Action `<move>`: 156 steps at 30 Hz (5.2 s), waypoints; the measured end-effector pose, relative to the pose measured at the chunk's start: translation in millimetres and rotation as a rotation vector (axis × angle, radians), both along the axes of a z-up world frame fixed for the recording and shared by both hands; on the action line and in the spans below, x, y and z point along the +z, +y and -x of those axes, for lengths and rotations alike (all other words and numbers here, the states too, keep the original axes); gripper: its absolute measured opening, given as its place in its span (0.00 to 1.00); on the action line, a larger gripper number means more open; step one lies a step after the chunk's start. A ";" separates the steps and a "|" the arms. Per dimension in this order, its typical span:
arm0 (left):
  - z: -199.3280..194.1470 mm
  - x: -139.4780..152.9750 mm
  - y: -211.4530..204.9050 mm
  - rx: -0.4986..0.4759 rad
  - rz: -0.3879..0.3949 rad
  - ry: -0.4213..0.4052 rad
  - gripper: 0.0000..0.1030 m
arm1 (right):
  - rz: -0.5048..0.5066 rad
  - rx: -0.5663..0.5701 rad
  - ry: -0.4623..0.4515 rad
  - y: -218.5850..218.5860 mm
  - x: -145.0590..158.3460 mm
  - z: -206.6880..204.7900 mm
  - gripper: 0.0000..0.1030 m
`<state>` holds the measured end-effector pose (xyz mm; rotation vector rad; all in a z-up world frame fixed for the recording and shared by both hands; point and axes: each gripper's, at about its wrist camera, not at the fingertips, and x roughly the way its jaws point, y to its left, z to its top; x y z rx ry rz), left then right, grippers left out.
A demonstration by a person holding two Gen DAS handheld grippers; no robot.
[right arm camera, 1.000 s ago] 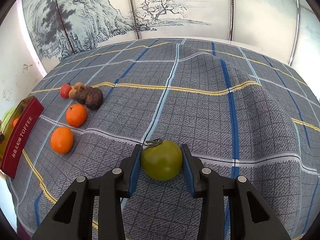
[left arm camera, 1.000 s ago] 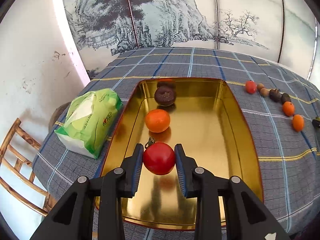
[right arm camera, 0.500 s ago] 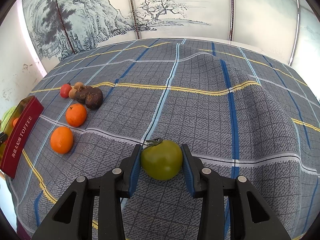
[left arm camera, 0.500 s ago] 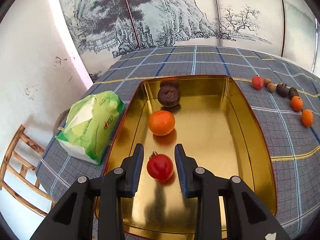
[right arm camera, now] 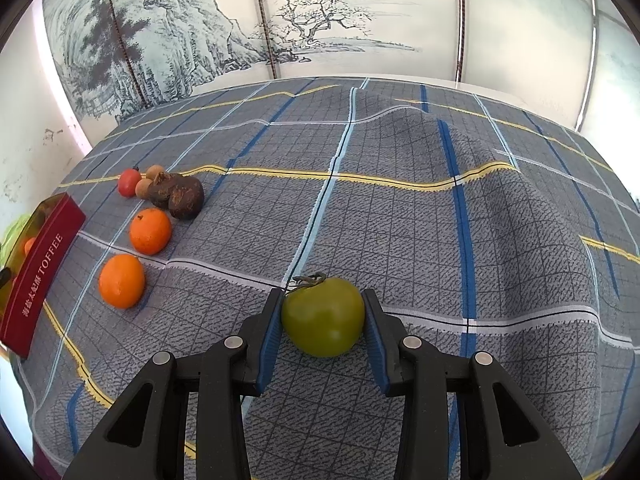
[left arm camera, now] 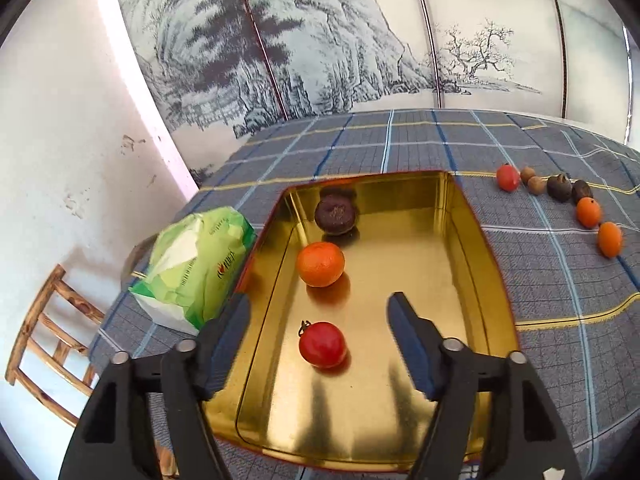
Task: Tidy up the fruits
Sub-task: 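Lower the tomato into the tin and open the left tool, then carry the green fruit into the tin and open the right tool, then move both tools back toward the remaining fruits on the cloth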
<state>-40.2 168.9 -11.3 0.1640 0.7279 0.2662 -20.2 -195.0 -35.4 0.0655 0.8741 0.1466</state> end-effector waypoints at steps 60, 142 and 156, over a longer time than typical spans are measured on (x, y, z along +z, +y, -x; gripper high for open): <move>72.0 12.2 20.7 0.056 0.204 -0.052 0.95 | 0.016 0.669 0.078 401.8 43.0 -51.6 0.38; -2.2 -11.3 -159.0 -0.345 -0.156 0.145 0.99 | 0.124 -0.125 0.072 17.2 -9.2 -33.0 1.00; -49.0 -3.6 -171.2 -0.565 -0.161 0.194 0.99 | 0.125 -0.125 0.071 16.7 -9.1 -33.5 1.00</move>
